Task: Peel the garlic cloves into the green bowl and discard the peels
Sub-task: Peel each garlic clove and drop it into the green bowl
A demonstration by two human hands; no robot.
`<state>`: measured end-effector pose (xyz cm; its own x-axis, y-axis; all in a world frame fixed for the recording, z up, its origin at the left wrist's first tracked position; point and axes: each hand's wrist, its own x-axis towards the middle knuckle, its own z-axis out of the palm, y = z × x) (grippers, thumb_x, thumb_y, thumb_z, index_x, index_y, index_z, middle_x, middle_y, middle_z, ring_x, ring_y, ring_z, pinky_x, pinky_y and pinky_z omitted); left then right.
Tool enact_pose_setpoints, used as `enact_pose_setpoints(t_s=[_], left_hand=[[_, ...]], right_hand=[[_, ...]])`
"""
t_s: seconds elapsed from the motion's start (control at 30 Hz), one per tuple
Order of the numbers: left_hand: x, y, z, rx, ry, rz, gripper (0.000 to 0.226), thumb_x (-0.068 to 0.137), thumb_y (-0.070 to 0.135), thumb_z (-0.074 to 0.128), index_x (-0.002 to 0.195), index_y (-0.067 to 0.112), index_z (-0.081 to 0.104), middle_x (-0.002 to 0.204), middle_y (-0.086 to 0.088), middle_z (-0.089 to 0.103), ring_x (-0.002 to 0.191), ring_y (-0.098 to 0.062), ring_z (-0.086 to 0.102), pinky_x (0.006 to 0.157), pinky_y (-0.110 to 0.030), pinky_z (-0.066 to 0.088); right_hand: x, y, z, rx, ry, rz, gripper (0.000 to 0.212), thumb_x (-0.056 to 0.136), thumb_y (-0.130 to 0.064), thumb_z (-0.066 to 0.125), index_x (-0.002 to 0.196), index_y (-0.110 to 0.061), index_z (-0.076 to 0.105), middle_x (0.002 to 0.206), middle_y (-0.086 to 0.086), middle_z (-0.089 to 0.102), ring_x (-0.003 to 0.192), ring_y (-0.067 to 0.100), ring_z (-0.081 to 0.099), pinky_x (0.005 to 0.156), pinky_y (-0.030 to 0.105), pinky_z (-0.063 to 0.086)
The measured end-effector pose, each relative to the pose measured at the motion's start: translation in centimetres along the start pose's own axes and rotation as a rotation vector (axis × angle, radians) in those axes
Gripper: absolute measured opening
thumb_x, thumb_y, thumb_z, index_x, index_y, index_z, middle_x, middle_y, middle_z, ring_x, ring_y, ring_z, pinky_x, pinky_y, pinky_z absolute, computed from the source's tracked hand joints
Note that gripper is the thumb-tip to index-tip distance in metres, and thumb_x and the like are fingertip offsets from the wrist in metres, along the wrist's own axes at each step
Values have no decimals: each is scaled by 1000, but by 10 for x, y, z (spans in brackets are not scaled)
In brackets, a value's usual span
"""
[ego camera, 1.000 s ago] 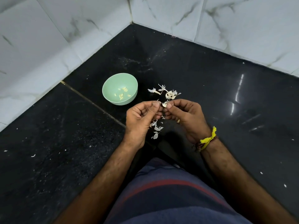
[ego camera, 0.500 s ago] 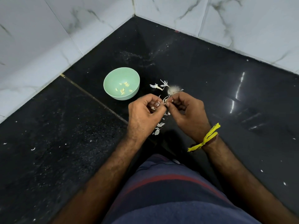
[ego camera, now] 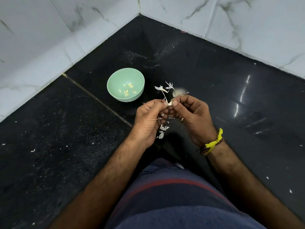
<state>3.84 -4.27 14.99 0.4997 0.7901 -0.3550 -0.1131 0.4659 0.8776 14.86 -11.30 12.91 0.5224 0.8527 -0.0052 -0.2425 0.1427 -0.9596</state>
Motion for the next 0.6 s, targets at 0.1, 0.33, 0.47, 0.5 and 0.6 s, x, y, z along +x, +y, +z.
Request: enact_pose_setpoints(t_s=[0.1,0.33,0.47,0.5,0.6], left_hand=[[0,1,-1,38,12,22,19,92,2,59,76,11,66,57,4,59,51,-5,51,52,-16,43],[1,-2,2,119,42,34,20,90,3,61,72,10,66,59,0,57,53,-9,47,48,-18,37],[2,-3,-3,201,73,96,23,92,8,63,69,10,64,62,-5,57,54,-10,47,47,-19,37],[2,-4,-4,222,92,117,25,93,11,64,68,10,64,62,-5,57,54,-10,47,47,-19,37],[5,-9,-8,285,140,192,34,92,20,70,64,3,62,63,-11,58,57,-17,48,52,-24,40]], right_hand=[[0,-2,0,-10,-21,-7,15,91,-5,64,103,1,69,87,18,70,80,30,65,76,36,56],[-2,-1,0,-16,9,-26,9,85,3,68,94,1,68,86,14,71,77,22,66,73,31,56],[-3,-1,1,-43,73,-51,5,87,-1,69,91,2,68,87,20,72,81,35,70,79,44,58],[-2,-2,1,-63,86,-63,5,87,-2,69,89,2,68,88,20,73,84,38,71,80,47,58],[-1,-3,-2,-90,108,-67,6,86,1,70,85,3,65,88,17,74,87,35,72,82,47,58]])
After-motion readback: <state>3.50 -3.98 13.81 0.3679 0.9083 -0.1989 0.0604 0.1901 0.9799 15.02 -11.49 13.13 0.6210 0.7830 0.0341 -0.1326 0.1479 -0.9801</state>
